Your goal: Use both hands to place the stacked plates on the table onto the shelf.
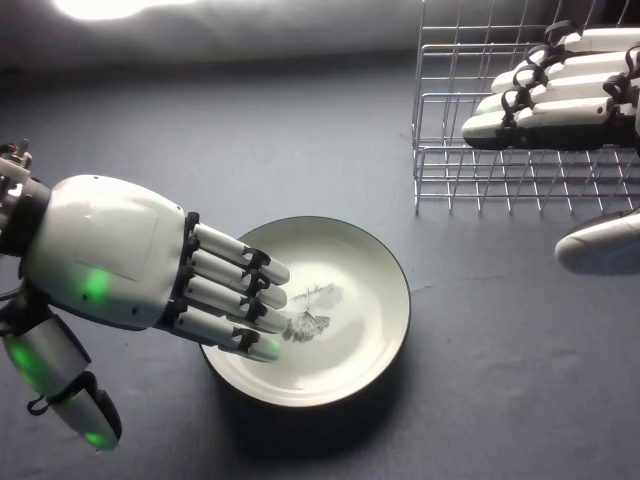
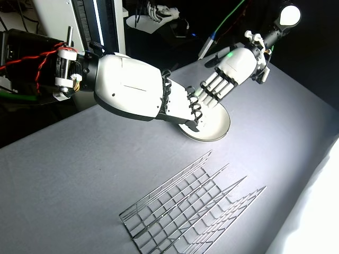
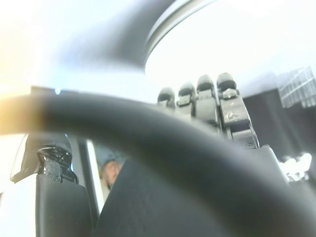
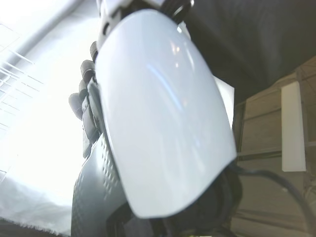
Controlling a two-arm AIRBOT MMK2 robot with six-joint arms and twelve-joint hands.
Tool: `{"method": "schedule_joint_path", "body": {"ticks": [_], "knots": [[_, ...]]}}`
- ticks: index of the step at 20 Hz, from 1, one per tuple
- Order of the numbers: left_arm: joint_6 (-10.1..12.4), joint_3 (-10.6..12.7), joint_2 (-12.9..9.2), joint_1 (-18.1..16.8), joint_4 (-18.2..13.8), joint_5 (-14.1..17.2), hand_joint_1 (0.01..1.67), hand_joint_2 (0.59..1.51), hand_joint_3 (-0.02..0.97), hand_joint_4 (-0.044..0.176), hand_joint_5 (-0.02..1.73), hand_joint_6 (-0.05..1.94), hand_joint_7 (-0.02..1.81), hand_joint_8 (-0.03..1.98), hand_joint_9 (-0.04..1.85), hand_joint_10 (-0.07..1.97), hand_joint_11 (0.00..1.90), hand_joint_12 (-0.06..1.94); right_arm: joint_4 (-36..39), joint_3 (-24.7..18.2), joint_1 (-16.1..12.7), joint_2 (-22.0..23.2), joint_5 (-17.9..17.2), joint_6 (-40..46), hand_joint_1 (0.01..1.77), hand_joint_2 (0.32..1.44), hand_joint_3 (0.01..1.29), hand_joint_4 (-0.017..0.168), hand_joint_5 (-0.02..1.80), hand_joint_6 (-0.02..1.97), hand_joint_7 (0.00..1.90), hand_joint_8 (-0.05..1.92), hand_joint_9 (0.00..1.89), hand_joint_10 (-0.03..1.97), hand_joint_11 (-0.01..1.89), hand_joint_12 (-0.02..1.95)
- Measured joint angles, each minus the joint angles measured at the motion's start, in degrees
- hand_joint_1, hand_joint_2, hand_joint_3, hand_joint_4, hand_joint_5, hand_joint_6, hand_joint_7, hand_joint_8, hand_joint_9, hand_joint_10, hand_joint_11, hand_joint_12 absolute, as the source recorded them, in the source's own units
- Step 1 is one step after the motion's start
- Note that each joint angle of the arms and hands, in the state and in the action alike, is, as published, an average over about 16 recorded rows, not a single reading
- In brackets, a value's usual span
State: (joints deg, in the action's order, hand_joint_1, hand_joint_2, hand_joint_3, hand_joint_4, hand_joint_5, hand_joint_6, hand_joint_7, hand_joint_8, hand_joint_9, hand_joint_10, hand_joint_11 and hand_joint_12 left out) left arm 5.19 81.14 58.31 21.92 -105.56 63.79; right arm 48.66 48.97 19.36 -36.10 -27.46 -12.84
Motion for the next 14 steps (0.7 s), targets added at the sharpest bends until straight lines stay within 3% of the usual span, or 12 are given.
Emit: {"method": "schedule_joint_path", "body": {"ticks": [6, 14], "knots": [[-0.9, 2.8, 2.2, 0.8, -1.1, -1.4, 0.02, 1.075, 0.007, 0.004, 0.02, 0.01, 0.01, 0.01, 0.02, 0.0, 0.01, 0.02, 0.3, 0.0, 0.1, 0.1, -0.7, -0.5, 0.02, 1.2, 0.01, -0.001, 0.23, 0.01, 0.22, 0.01, 0.19, 0.0, 0.02, 0.57], [-2.3, 5.6, 3.3, 2.2, -2.0, -1.7, 0.02, 1.079, 0.007, 0.0, 0.01, 0.0, 0.01, 0.01, 0.02, 0.0, 0.01, 0.01, 1.0, 0.0, 0.2, 0.1, -2.3, -0.9, 0.02, 1.2, 0.01, 0.001, 0.25, 0.01, 0.24, 0.01, 0.21, 0.0, 0.02, 0.63]]}}
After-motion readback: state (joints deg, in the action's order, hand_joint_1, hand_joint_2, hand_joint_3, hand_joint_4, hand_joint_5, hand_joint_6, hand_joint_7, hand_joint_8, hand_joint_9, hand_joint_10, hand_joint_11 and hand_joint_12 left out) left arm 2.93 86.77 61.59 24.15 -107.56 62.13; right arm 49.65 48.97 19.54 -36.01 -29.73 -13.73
